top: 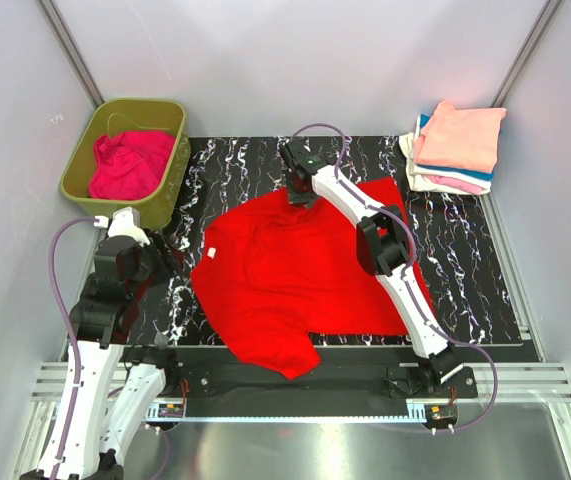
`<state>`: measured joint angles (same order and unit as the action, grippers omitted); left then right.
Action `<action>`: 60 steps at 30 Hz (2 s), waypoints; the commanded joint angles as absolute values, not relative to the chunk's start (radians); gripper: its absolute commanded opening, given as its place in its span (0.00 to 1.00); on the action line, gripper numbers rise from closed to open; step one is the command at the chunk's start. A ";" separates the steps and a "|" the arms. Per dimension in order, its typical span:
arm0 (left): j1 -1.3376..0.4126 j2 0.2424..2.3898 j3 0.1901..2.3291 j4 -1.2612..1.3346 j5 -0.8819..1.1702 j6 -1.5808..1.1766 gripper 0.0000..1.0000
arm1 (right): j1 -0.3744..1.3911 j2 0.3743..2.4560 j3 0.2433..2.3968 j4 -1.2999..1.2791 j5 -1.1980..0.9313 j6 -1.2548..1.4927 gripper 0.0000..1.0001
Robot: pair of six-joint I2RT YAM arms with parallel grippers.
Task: Fold and stack the t-shirts
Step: Flatten the tshirt out
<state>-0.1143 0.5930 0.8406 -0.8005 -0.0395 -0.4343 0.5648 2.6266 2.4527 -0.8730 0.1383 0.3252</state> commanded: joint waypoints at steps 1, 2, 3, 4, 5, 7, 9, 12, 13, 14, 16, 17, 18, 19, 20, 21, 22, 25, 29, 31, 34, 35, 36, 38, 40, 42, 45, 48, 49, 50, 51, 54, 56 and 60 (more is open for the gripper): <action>-0.107 0.600 0.836 -0.747 -0.017 -0.416 0.59 | 0.571 2.537 2.458 -0.735 0.077 0.279 0.01; -0.107 0.600 0.836 -0.747 -0.017 -0.417 0.59 | 0.572 2.525 2.445 -0.706 0.066 0.278 0.00; -0.106 0.600 0.836 -0.747 -0.017 -0.417 0.59 | 0.569 2.511 2.428 -0.646 0.034 0.279 0.00; -0.106 0.600 0.836 -0.747 -0.018 -0.417 0.59 | 0.571 2.485 2.392 -0.617 0.020 0.282 0.00; -0.106 0.598 0.836 -0.747 -0.018 -0.417 0.58 | 0.571 2.473 2.370 -0.588 0.009 0.285 0.00; -0.106 0.598 0.836 -0.747 -0.018 -0.416 0.58 | 0.568 2.444 2.336 -0.506 -0.032 0.302 0.00; -0.106 0.597 0.836 -0.747 -0.017 -0.417 0.58 | 0.563 2.433 2.295 -0.436 -0.078 0.317 0.00; -0.104 0.595 0.835 -0.747 -0.017 -0.417 0.58 | 0.552 2.428 2.278 -0.394 -0.106 0.348 0.00; -0.104 0.595 0.834 -0.747 -0.017 -0.417 0.58 | 0.542 2.434 2.289 -0.390 -0.112 0.363 0.00; -0.104 0.595 0.836 -0.746 -0.017 -0.417 0.58 | 0.537 2.439 2.296 -0.388 -0.129 0.371 0.00; -0.104 0.597 0.834 -0.747 -0.015 -0.417 0.58 | 0.520 2.444 2.292 -0.368 -0.150 0.402 0.00; -0.104 0.597 0.834 -0.746 -0.015 -0.416 0.58 | 0.499 2.439 2.274 -0.321 -0.199 0.417 0.00; -0.104 0.594 0.834 -0.747 -0.015 -0.416 0.58 | 0.485 2.434 2.251 -0.290 -0.222 0.469 0.00; -0.104 0.595 0.834 -0.746 -0.015 -0.414 0.58 | 0.471 2.421 2.187 -0.255 -0.282 0.501 0.00; -0.104 0.594 0.834 -0.747 -0.014 -0.416 0.58 | 0.427 2.416 2.146 -0.157 -0.323 0.543 0.01; -0.104 0.594 0.834 -0.746 -0.015 -0.414 0.58 | 0.401 2.413 2.104 -0.091 -0.374 0.666 0.04; -0.104 0.594 0.834 -0.747 -0.015 -0.416 0.58 | 0.364 2.428 2.015 -0.013 -0.514 0.751 0.04; -0.104 0.594 0.834 -0.746 -0.012 -0.416 0.58 | 0.237 2.570 1.907 0.460 -0.757 1.246 0.16; -0.103 0.591 0.834 -0.746 -0.009 -0.416 0.58 | 0.161 2.873 2.078 1.079 -0.865 1.839 0.34; -0.103 0.591 0.834 -0.746 -0.009 -0.416 0.58 | 0.158 2.918 2.169 1.056 -0.923 1.873 0.42; -0.103 0.591 0.833 -0.744 -0.011 -0.416 0.58 | 0.155 2.794 2.083 0.849 -0.934 1.654 0.57; -0.103 0.591 0.834 -0.744 -0.011 -0.414 0.58 | 0.153 2.754 2.054 0.713 -0.927 1.585 0.58; -0.103 0.592 0.833 -0.744 -0.009 -0.416 0.57 | 0.150 2.668 1.992 0.657 -0.913 1.465 0.59; -0.104 0.589 0.833 -0.746 -0.011 -0.414 0.58 | 0.147 2.585 1.935 0.501 -0.852 1.354 0.61; -0.103 0.588 0.833 -0.746 -0.009 -0.414 0.57 | 0.155 2.487 1.914 0.355 -0.778 1.160 0.61; -0.101 0.589 0.833 -0.744 -0.009 -0.414 0.58 | 0.170 2.410 1.972 0.053 -0.694 0.914 0.62; -0.101 0.588 0.833 -0.744 -0.009 -0.414 0.57 | 0.248 2.379 2.150 -0.360 -0.441 0.606 0.63; -0.101 0.581 0.833 -0.744 -0.011 -0.416 0.57 | 0.334 2.425 2.345 -0.615 -0.215 0.412 0.63; -0.100 0.581 0.833 -0.742 -0.009 -0.416 0.58 | 0.354 2.443 2.388 -0.696 -0.127 0.375 0.63; -0.100 0.581 0.833 -0.742 -0.009 -0.414 0.57 | 0.376 2.460 2.428 -0.725 -0.085 0.312 0.63; -0.100 0.581 0.834 -0.742 -0.009 -0.416 0.57 | 0.414 2.491 2.492 -0.747 -0.049 0.283 0.63; -0.098 0.583 0.833 -0.742 -0.008 -0.416 0.57 | 0.481 2.539 2.558 -0.775 0.081 0.193 0.62; -0.098 0.583 0.833 -0.741 -0.006 -0.414 0.57 | 0.503 2.569 2.586 -0.755 0.144 0.152 0.64; -0.098 0.583 0.833 -0.742 -0.006 -0.413 0.57 | 0.543 2.654 2.673 -0.709 0.230 0.092 0.66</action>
